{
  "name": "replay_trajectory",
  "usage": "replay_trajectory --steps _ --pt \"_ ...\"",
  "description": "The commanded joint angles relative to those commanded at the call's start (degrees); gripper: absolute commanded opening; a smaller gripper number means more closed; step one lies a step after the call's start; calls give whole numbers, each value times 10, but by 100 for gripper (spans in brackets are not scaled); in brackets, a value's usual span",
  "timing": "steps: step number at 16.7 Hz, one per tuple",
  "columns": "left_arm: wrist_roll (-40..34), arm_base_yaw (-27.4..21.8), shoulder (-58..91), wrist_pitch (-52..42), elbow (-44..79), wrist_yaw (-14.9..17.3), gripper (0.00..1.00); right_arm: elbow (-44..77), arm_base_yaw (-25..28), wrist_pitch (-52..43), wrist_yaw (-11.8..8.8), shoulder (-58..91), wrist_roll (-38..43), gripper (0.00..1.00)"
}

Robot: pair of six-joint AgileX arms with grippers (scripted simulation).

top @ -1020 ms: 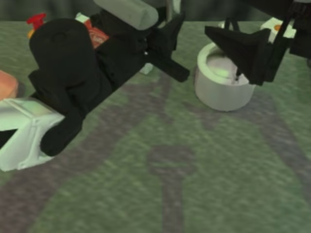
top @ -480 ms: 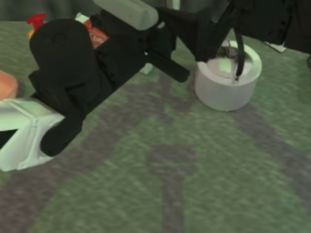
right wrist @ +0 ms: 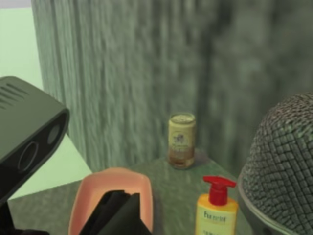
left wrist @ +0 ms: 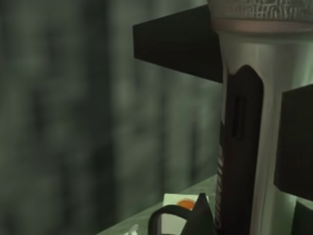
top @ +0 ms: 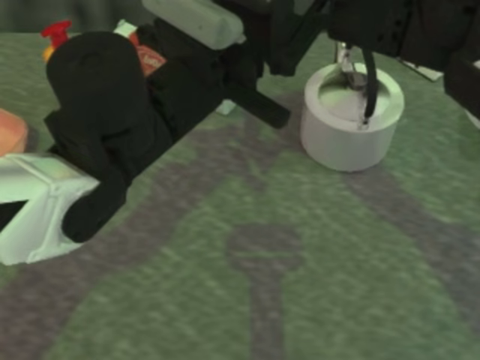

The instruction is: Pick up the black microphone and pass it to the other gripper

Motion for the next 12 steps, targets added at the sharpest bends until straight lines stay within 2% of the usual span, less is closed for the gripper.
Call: replay_trajectory --steps 12 --pt "0 0 0 0 0 0 0 0 0 0 0 0 0 2"
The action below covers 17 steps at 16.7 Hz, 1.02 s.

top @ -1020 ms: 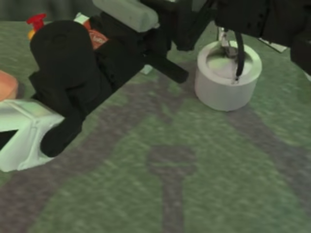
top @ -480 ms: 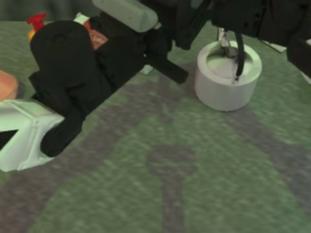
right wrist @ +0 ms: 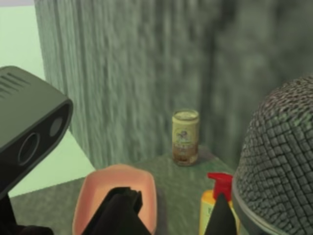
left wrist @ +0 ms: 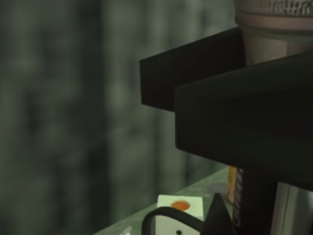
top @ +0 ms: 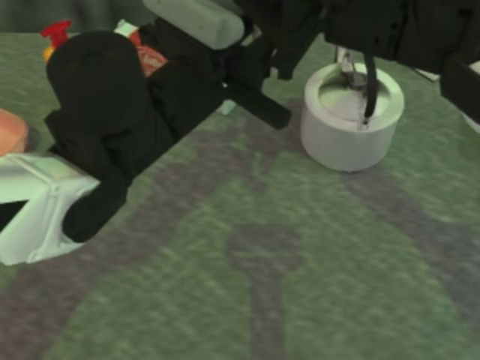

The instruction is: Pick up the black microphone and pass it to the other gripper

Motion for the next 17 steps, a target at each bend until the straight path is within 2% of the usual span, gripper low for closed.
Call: replay_trajectory --steps 9,17 --pt "0 0 0 0 0 0 0 0 0 0 0 0 0 0" --pt "0 0 0 0 0 0 60 0 0 0 0 0 0 0"
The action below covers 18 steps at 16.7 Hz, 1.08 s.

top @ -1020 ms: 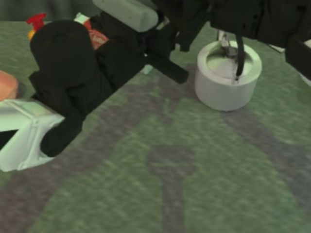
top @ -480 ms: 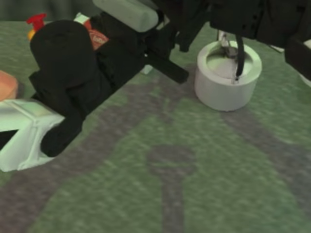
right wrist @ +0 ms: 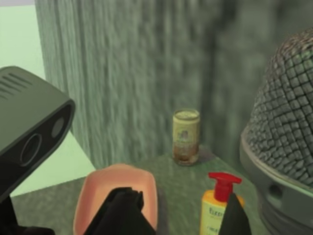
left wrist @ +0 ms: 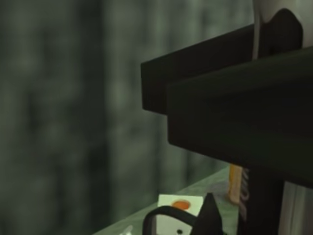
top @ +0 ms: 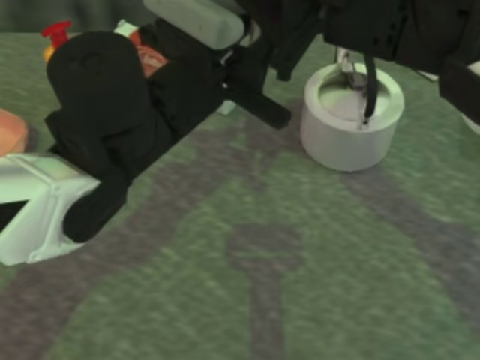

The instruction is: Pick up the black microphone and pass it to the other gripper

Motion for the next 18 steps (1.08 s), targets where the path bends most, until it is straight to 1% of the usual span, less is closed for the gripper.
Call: replay_trajectory --steps 5,6,15,18 --pt "0 0 0 0 0 0 98 0 0 0 0 0 0 0" --pt "0 0 0 0 0 0 100 0 0 0 0 0 0 0" --pt "3 3 4 0 -8 -3 100 5 -2 0 2 -5 -1 0" --pt "2 12 -36 -7 -43 3 100 -8 -19 -1 -17 -17 -1 0"
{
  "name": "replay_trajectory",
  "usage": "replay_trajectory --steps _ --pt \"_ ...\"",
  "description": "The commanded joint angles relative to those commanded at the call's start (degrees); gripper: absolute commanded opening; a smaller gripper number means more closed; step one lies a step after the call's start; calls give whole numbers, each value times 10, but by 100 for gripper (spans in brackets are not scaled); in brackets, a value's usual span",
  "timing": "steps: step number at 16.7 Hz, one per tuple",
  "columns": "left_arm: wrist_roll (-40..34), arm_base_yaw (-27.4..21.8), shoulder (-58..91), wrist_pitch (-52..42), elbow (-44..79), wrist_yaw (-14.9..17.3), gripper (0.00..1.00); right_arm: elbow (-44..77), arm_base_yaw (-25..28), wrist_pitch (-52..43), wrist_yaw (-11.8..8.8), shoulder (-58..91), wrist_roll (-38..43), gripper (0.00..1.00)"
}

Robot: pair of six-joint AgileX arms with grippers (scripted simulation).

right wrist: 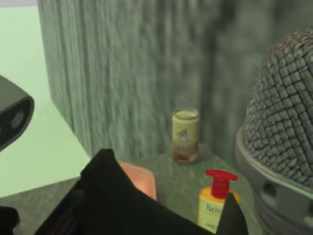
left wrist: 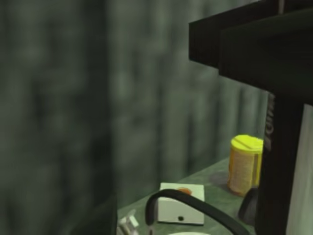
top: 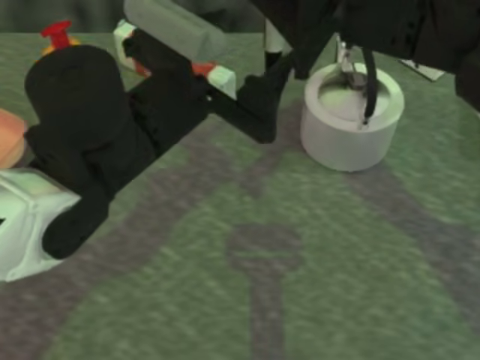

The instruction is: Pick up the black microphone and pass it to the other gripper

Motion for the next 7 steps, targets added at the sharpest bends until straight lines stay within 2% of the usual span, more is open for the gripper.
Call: replay_trajectory --steps 4,7 --pt "-1 19 -91 -13 -74 11 100 -26 -37 1 -40 -27 -1 0" --pt "-1 27 -122 -17 -103 16 100 -37 -51 1 -55 -37 -2 0"
